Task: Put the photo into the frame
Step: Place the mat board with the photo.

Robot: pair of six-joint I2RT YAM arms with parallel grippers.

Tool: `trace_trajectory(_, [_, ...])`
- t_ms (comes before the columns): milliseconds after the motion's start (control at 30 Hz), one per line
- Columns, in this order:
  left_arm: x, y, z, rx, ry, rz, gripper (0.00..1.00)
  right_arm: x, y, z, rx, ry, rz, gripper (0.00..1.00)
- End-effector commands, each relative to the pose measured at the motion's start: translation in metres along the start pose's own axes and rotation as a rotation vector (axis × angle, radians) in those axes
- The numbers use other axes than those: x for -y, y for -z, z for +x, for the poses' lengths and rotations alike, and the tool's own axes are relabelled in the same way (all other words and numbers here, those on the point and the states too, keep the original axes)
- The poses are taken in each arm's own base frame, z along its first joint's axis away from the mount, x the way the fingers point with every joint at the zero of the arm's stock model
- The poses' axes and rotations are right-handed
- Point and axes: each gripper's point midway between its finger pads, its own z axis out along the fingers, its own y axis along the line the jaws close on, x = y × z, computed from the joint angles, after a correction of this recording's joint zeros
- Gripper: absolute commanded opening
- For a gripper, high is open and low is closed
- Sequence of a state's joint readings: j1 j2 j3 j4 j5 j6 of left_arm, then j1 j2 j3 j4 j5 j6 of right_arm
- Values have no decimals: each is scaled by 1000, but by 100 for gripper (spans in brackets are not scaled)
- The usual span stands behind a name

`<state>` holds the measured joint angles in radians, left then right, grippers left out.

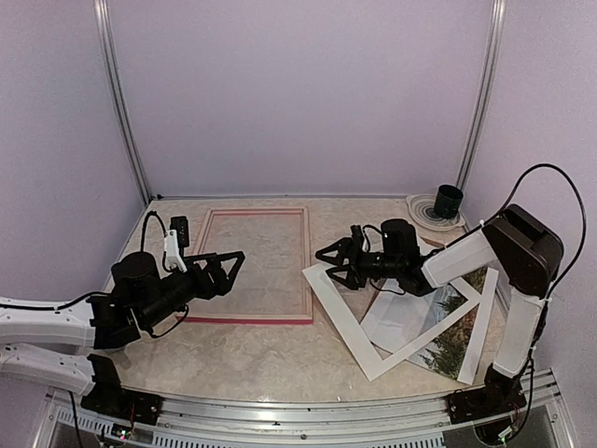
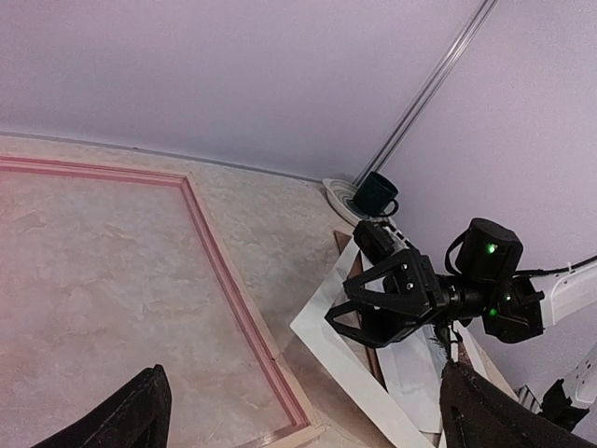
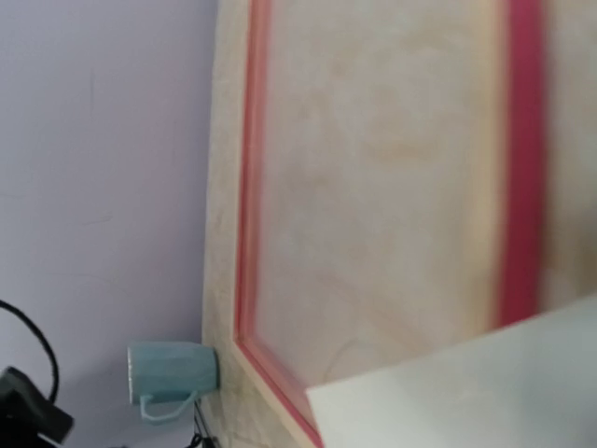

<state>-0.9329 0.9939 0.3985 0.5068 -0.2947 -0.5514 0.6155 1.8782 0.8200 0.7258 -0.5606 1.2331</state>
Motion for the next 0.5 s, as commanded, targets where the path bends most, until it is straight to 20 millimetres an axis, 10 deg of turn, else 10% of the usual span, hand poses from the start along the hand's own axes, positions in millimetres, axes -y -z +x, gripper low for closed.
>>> trace_trajectory(0, [-12,6,1,4,12,-57,99,-15,-20,5,-85,91,13,78])
trace_trajectory(467, [-52,41,-21,107,91,-229,99,-57,-116,60,-372,241,-1,76])
